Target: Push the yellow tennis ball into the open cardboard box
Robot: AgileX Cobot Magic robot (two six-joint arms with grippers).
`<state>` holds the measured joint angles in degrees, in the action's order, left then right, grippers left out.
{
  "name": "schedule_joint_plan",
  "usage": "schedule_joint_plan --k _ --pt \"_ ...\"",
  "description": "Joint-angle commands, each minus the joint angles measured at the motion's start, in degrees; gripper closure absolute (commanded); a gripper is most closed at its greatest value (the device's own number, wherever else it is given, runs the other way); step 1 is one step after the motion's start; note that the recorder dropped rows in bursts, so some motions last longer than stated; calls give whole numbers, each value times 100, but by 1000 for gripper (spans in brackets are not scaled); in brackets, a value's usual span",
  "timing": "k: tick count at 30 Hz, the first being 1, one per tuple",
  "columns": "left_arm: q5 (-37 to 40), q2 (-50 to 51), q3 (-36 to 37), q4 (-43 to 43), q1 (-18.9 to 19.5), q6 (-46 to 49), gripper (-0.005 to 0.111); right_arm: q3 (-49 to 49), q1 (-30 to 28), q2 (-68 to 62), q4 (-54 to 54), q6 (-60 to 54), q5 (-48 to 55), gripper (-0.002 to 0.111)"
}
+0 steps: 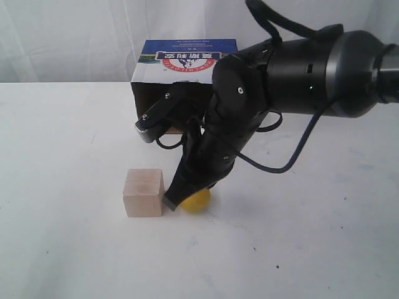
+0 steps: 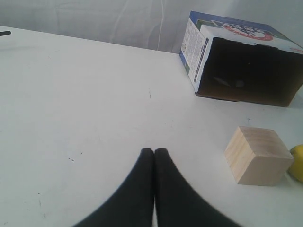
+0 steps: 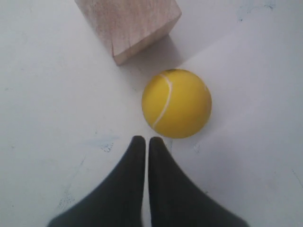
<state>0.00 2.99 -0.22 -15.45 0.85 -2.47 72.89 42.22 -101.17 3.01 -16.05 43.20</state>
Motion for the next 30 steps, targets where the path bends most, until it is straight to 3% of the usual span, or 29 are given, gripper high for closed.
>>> schedule_joint_plan --k 1,11,18,22,25,30 --pt "0 -28 22 -34 -29 -15 107 -30 -5 -310 -83 -173 -215 105" --pt "0 -28 22 -34 -29 -15 107 60 -246 -894 -301 -173 -1051 105" --pt "0 -28 22 -34 -29 -15 107 1076 -621 -1412 -626 -148 -1551 105" --pt "0 -28 22 -34 -29 -15 107 2001 -927 -1551 -649 -148 -1276 105" --pt "0 -28 22 -34 -29 -15 107 2630 -1025 -1540 -665 -148 -526 105" --pt "0 -28 22 -34 -29 -15 107 2848 -1025 -1395 -621 -174 229 105"
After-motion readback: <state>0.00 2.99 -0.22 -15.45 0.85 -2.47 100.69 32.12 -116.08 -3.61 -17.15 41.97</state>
